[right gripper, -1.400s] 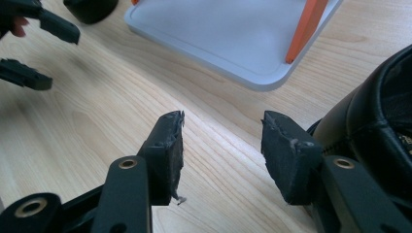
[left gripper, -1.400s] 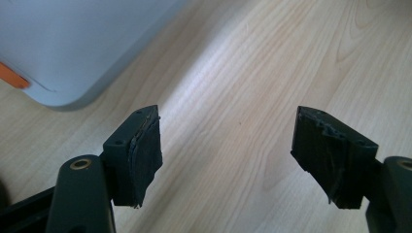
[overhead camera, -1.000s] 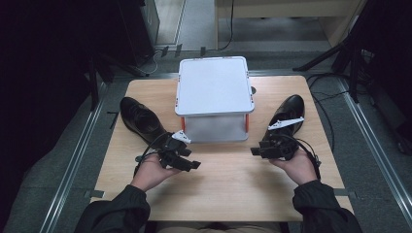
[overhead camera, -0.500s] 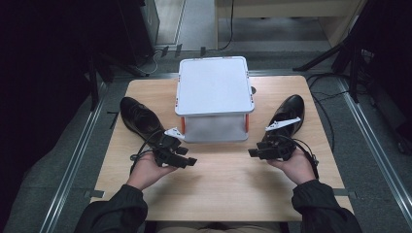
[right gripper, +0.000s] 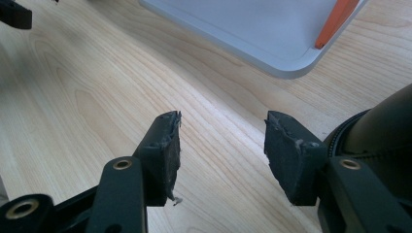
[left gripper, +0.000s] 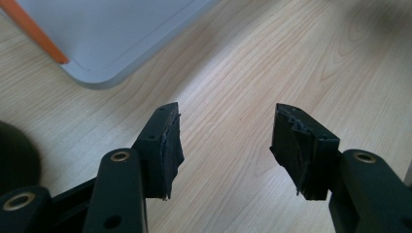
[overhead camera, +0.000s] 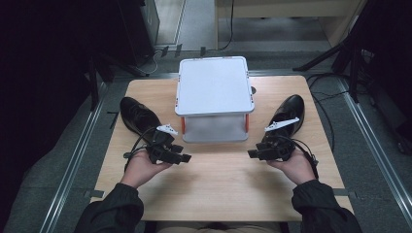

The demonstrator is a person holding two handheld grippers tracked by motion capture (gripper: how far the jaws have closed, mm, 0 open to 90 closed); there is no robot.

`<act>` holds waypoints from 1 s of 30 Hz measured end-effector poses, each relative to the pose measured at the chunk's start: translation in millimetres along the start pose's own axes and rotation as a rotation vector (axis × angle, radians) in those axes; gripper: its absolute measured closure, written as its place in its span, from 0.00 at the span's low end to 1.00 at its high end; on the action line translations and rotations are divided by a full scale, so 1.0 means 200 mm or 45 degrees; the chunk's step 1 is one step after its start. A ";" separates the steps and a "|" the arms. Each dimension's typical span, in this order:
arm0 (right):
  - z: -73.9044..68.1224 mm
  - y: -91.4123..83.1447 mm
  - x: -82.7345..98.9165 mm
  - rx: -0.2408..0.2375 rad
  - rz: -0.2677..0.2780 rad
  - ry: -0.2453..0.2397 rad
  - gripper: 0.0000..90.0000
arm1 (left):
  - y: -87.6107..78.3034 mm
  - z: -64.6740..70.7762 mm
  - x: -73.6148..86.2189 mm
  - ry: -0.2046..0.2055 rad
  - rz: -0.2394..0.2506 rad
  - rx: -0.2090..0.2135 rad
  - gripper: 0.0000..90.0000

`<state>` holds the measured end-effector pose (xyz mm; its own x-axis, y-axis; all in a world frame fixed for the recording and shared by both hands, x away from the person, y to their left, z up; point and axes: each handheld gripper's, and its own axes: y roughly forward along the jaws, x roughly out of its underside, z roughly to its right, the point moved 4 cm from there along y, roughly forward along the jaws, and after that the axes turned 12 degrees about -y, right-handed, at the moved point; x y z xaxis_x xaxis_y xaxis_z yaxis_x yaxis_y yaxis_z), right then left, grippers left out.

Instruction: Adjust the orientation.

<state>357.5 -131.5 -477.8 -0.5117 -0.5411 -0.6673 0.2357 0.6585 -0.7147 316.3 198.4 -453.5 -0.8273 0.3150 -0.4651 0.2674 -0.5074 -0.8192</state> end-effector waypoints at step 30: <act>-0.06 0.10 -0.09 -0.101 -0.046 -0.094 0.53 | -0.23 -0.18 0.06 -0.166 0.043 -0.052 0.56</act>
<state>361.6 -103.1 -477.8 -0.4561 -0.6001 -0.6571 0.1509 0.6756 -0.7217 311.9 253.8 -432.2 -0.8739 0.1905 -0.4473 0.3136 -0.4822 -0.8180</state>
